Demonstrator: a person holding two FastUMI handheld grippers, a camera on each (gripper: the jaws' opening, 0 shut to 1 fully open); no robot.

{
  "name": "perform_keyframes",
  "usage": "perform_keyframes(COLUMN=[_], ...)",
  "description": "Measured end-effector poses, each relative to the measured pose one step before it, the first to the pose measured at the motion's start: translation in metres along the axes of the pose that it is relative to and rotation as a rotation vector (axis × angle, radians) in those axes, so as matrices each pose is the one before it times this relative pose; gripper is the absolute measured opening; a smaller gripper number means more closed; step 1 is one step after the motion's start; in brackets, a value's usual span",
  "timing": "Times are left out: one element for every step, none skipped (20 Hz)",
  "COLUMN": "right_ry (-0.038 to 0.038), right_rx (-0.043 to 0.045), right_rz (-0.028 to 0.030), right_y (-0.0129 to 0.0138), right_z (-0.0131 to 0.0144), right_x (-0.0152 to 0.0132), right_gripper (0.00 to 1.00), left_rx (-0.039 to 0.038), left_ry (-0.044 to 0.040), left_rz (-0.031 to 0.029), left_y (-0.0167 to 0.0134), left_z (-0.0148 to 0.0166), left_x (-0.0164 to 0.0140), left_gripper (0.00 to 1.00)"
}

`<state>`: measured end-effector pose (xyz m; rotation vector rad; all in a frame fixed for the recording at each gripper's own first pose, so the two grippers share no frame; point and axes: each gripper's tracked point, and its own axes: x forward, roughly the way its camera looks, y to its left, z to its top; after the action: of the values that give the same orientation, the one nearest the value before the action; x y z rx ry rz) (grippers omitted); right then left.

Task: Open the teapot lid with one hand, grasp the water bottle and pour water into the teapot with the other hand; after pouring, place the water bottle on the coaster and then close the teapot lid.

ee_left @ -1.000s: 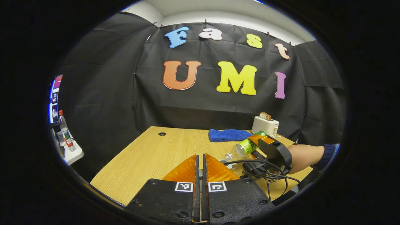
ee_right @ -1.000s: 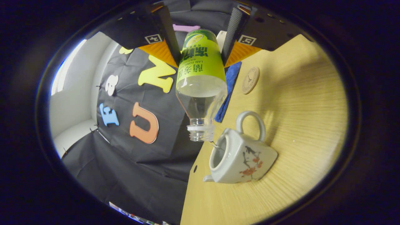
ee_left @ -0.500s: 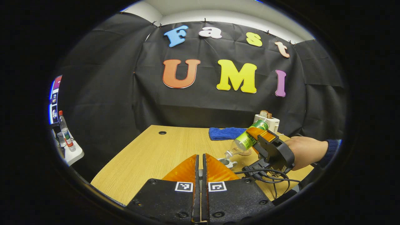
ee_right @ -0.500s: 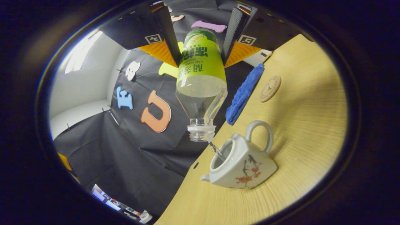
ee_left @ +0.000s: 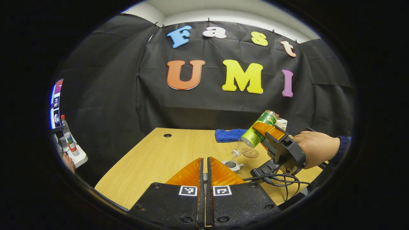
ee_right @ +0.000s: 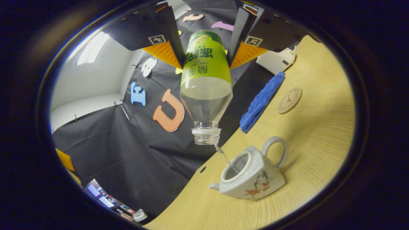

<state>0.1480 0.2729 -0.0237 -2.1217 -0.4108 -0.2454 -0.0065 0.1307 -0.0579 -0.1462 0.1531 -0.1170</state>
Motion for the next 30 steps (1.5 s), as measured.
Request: perform_keyframes(right_ry=[-0.00236, -0.00268, -0.00225, -0.00490, -0.00449, -0.00700, -0.00304, -0.00168, -0.00518, -0.00504, -0.00562, -0.00557, -0.00397, 0.00235, -0.00547, -0.00448, -0.00025, 0.00473, 0.01042, 0.00785, 0.00295, 0.00699, 0.01410, 0.01546, 0.01923, 0.01649, 0.01593, 0.01546, 0.01211, 0.01121], right_rx=[-0.01465, -0.02012, -0.02020, -0.01231, -0.00407, 0.00039, 0.00210, -0.00359, -0.00596, -0.00928, -0.00721, -0.00864, -0.00462, -0.00348, -0.00122, 0.00166, 0.00910, 0.01428, 0.01502, 0.01949, 0.02760, 0.03675, 0.04941, 0.05928, 0.05475, 0.05237, 0.05307, 0.05856, 0.06624, 0.07248], right_rz=[-0.01397, -0.02042, -0.01533, -0.00815, -0.00074, -0.00098, -0.00131, -0.00156, -0.00279, -0.00367, -0.00586, -0.00423, -0.00315, 0.00023, -0.00125, -0.00125, -0.00344, -0.00228, -0.00095, -0.00007, -0.00052, -0.00201, 0.01012, 0.01429, 0.02088, 0.02484, 0.02321, 0.01411, 0.00850, 0.01148], right_y=[-0.00290, -0.00405, -0.00195, 0.00101, 0.00120, 0.00035, -0.00002, 0.00004, 0.00028, -0.00030, -0.00085, -0.00005, 0.00006, -0.00015, -0.00021, 0.00030, 0.00189, 0.00189, 0.00170, 0.00120, 0.00147, 0.00320, 0.00511, 0.00735, 0.00714, 0.00704, 0.00401, 0.00221, 0.00099, 0.00212], right_z=[-0.00014, -0.00016, 0.00000, -0.00036, -0.00045, -0.00012, 0.00025, 0.00082, -0.00012, -0.00012, 0.00017, 0.00096, 0.00028, -0.00073, 0.00094, 0.00106, 0.00087, 0.00098, -0.00138, -0.00119, -0.00004, -0.00068, -0.00237, -0.00348, -0.00411, -0.00422, -0.00308, -0.00233, -0.00238, -0.00105], right_x=[0.00076, 0.00062, -0.00013, 0.00033, 0.00052, 0.00144, -0.00023, -0.00003, -0.00023, -0.00021, 0.00046, -0.00035, 0.00063, 0.00063, -0.00030, -0.00079, 0.00040, -0.00165, -0.00046, -0.00184, -0.00045, -0.00047, -0.00133, -0.00115, -0.00340, -0.00248, -0.00324, -0.00149, -0.00197, -0.00197], right_gripper=[0.73, 0.73, 0.75, 0.75, 0.73, 0.73, 0.72, 0.73, 0.73, 0.73, 0.73, 0.73, 0.73, 0.73, 0.73, 0.73, 0.73, 0.73, 0.75, 0.73, 0.70, 0.73, 0.72, 0.73, 0.76, 0.76, 0.76, 0.70, 0.73, 0.76], left_rx=[0.00177, 0.00272, 0.00262, 0.00118, -0.00017, 0.00174, 0.00324, 0.00243, -0.00038, -0.00205, -0.00015, 0.00163, 0.00056, -0.00139, -0.00072, 0.00025, -0.00053, -0.00194, -0.00245, -0.00216, -0.00345, -0.00537, -0.00459, -0.00326, -0.00328, 0.00019, 0.00091, 0.00167, 0.00191, 0.00131], left_ry=[0.00003, 0.00229, 0.00192, 0.00174, 0.00163, 0.00211, 0.00293, 0.00116, 0.00213, 0.00166, 0.00151, -0.00008, 0.00132, 0.00063, 0.00095, -0.00412, -0.00239, -0.00100, -0.00077, 0.00028, -0.00288, -0.00303, -0.00262, -0.00185, 0.00030, -0.00008, -0.00237, 0.00266, 0.00280, 0.00069], left_rz=[0.00041, 0.00049, 0.00071, 0.00194, 0.00091, 0.00126, 0.00348, 0.00399, 0.00136, -0.00129, 0.00042, 0.00161, 0.00064, 0.00089, 0.00265, 0.00846, 0.00966, 0.00494, 0.00199, 0.00258, 0.00909, 0.01800, 0.01847, 0.01130, 0.00450, 0.00194, 0.00531, 0.00149, -0.00191, 0.00176], left_y=[-0.00017, 0.00015, 0.00056, -0.00010, -0.00053, 0.00082, 0.00073, 0.00081, 0.00113, -0.00039, 0.00029, 0.00099, 0.00053, 0.00011, 0.00063, 0.00199, 0.00145, 0.00128, -0.00038, -0.00048, 0.00116, 0.00490, 0.00304, 0.00074, -0.00074, -0.00040, 0.00139, -0.00048, -0.00042, -0.00041], left_z=[-0.00086, -0.00066, -0.00052, -0.00019, -0.00031, -0.00052, -0.00052, -0.00029, -0.00054, -0.00249, 0.00061, 0.00002, -0.00042, 0.00041, -0.00079, 0.00182, 0.00048, 0.00006, 0.00030, -0.00034, 0.00094, 0.00055, 0.00079, 0.00023, -0.00026, -0.00036, 0.00045, -0.00029, -0.00053, -0.00006], left_x=[0.00100, 0.00055, 0.00101, 0.00002, 0.00049, -0.00107, 0.00032, 0.00020, 0.00083, 0.00040, -0.00026, 0.00057, -0.00039, 0.00061, -0.00005, -0.00047, 0.00013, 0.00092, -0.00049, 0.00095, 0.00212, 0.00122, 0.00203, 0.00079, 0.00099, -0.00087, 0.00031, -0.00041, 0.00037, 0.00098], left_gripper=[0.04, 0.04, 0.04, 0.04, 0.04, 0.04, 0.04, 0.04, 0.04, 0.04, 0.04, 0.04, 0.04, 0.04, 0.04, 0.04, 0.04, 0.04, 0.04, 0.04, 0.04, 0.04, 0.04, 0.04, 0.04, 0.04, 0.04, 0.04, 0.04, 0.04])
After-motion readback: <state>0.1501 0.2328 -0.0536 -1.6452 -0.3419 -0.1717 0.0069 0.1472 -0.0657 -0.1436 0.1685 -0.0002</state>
